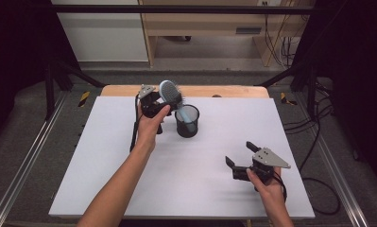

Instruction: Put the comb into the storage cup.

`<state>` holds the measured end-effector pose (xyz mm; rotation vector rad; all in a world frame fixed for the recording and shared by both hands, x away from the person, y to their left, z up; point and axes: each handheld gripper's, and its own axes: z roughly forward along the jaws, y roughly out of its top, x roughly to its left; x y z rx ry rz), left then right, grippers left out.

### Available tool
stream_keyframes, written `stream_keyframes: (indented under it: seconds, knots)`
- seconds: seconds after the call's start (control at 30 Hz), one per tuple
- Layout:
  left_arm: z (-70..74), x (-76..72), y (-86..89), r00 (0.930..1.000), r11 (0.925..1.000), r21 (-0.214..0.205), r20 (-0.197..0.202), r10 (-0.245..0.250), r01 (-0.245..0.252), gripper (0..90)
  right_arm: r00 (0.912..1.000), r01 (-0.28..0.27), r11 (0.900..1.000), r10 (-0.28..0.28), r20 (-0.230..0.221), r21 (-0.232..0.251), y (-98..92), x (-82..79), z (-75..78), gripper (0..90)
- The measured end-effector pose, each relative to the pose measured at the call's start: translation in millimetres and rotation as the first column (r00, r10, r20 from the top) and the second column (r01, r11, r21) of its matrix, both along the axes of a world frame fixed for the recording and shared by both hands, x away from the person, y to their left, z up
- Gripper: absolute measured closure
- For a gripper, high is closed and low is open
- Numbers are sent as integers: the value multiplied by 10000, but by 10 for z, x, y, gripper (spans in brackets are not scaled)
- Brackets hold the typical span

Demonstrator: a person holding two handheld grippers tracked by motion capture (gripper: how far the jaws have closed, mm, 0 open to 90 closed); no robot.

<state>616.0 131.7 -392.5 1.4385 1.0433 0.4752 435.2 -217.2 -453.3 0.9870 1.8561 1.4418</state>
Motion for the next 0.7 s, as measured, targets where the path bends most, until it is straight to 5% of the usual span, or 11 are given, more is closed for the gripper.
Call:
stream_keyframes:
  seconds: [0.7]
  knots:
    - [-1, -65, 56, 9993, 9993, 293, 299, 208, -217, 28, 9996, -167, 9999, 167, -227, 12, 7, -3, 3, 43]
